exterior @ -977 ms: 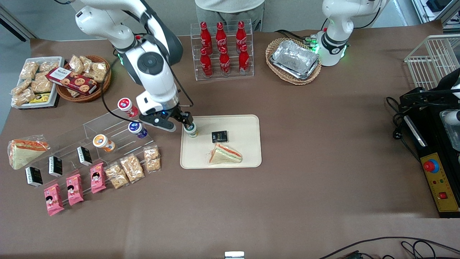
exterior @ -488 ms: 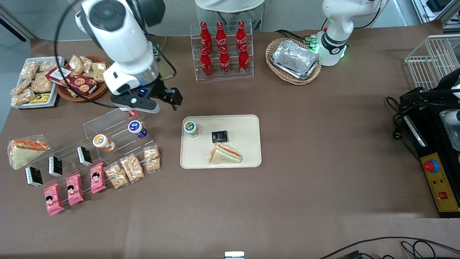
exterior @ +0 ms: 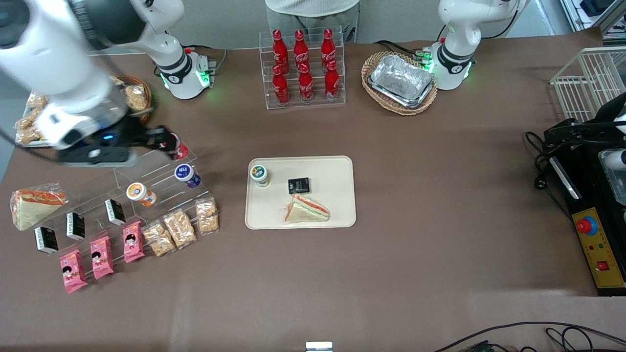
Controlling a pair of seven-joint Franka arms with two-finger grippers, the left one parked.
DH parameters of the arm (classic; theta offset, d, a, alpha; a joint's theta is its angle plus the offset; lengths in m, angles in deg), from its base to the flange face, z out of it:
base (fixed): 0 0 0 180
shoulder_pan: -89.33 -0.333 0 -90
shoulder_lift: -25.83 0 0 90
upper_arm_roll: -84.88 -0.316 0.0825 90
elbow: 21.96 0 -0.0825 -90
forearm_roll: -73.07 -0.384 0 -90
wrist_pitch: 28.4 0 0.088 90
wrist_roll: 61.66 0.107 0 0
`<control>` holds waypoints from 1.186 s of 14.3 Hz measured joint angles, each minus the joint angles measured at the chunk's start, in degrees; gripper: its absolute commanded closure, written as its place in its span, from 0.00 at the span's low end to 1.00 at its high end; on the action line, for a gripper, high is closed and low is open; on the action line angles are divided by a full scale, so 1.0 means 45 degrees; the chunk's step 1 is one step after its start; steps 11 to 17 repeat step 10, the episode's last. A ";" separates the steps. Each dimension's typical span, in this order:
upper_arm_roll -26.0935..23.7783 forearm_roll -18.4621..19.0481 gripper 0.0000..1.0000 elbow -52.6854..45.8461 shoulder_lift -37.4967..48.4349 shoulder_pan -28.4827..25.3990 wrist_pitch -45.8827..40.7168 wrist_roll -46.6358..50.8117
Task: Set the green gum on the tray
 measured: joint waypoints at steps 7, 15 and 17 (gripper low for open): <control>0.0264 -0.0024 0.00 -0.0001 0.0114 0.2950 -0.0239 -0.3534; -0.3186 -0.0045 0.00 -0.0001 0.0111 0.6770 -0.0251 -0.3770; -0.3186 -0.0045 0.00 -0.0001 0.0111 0.6770 -0.0251 -0.3770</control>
